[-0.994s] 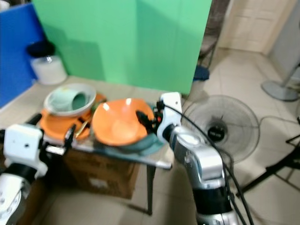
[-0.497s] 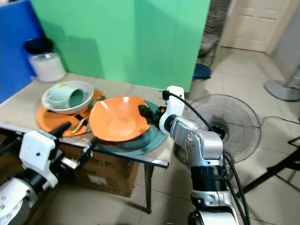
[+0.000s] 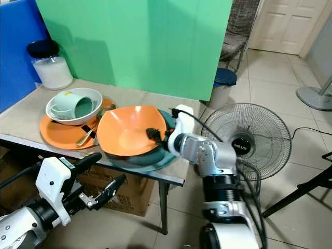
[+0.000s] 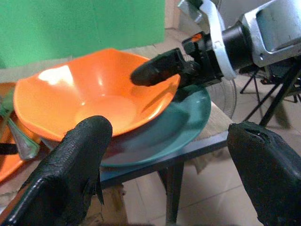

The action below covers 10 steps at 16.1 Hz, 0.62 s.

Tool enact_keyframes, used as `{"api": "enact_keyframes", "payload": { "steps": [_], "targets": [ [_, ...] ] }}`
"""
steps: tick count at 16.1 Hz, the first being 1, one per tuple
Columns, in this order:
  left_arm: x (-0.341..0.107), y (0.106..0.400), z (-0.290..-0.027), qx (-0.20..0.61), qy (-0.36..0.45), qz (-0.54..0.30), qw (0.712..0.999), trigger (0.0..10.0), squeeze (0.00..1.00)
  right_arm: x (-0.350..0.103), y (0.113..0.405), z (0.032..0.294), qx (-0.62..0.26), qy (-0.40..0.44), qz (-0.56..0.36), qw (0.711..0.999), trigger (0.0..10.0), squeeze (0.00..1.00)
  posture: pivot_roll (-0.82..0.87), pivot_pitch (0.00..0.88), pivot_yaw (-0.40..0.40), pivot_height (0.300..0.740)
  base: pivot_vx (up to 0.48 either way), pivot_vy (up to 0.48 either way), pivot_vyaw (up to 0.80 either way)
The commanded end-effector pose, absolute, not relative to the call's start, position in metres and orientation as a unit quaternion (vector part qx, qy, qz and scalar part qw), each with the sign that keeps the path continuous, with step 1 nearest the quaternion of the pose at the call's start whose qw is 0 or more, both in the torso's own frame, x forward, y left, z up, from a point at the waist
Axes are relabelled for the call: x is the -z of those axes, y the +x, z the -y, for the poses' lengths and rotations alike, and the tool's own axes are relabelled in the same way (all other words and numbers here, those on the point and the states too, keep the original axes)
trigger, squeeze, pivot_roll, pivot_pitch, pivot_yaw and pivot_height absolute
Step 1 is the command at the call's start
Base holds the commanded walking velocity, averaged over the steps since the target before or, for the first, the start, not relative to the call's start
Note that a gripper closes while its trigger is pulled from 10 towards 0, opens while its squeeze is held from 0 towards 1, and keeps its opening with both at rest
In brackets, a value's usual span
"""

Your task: Setting the table

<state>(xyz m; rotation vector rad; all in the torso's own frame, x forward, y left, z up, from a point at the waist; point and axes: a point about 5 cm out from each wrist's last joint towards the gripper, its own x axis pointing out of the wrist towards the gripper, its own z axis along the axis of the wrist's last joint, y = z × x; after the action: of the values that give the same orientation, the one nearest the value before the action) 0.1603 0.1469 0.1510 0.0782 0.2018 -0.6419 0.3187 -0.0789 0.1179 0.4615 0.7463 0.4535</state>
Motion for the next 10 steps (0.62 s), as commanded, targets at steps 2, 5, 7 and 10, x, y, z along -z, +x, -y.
{"api": "enact_keyframes", "payload": {
  "steps": [2,5,7,10],
  "targets": [
    [-0.1540,0.1587,-0.1472,0.322,0.044,-0.098,0.941,10.0,0.00,-0.1238,0.3207,0.0746,-0.228,0.253,-0.369,0.865,0.0,0.00,0.03,0.000,0.010,0.740,0.000,0.000,0.00],
    [-0.1543,0.1594,-0.1470,0.322,0.044,-0.099,0.941,10.0,0.00,-0.1239,0.3206,0.0737,-0.237,0.270,-0.384,0.851,0.0,0.00,0.03,0.000,0.008,0.740,0.000,0.000,0.00],
    [-0.1535,0.1592,-0.1469,0.322,0.044,-0.100,0.940,10.0,0.00,-0.1239,0.3197,0.0727,-0.237,0.281,-0.393,0.843,0.0,0.00,0.02,0.000,0.008,0.740,0.000,0.000,0.00],
    [-0.1521,0.1591,-0.1474,0.321,0.047,-0.103,0.940,10.0,0.00,-0.1219,0.3186,0.0716,-0.235,0.285,-0.402,0.838,0.0,0.00,0.02,0.000,0.008,0.740,0.000,0.000,0.00]
  ]
}}
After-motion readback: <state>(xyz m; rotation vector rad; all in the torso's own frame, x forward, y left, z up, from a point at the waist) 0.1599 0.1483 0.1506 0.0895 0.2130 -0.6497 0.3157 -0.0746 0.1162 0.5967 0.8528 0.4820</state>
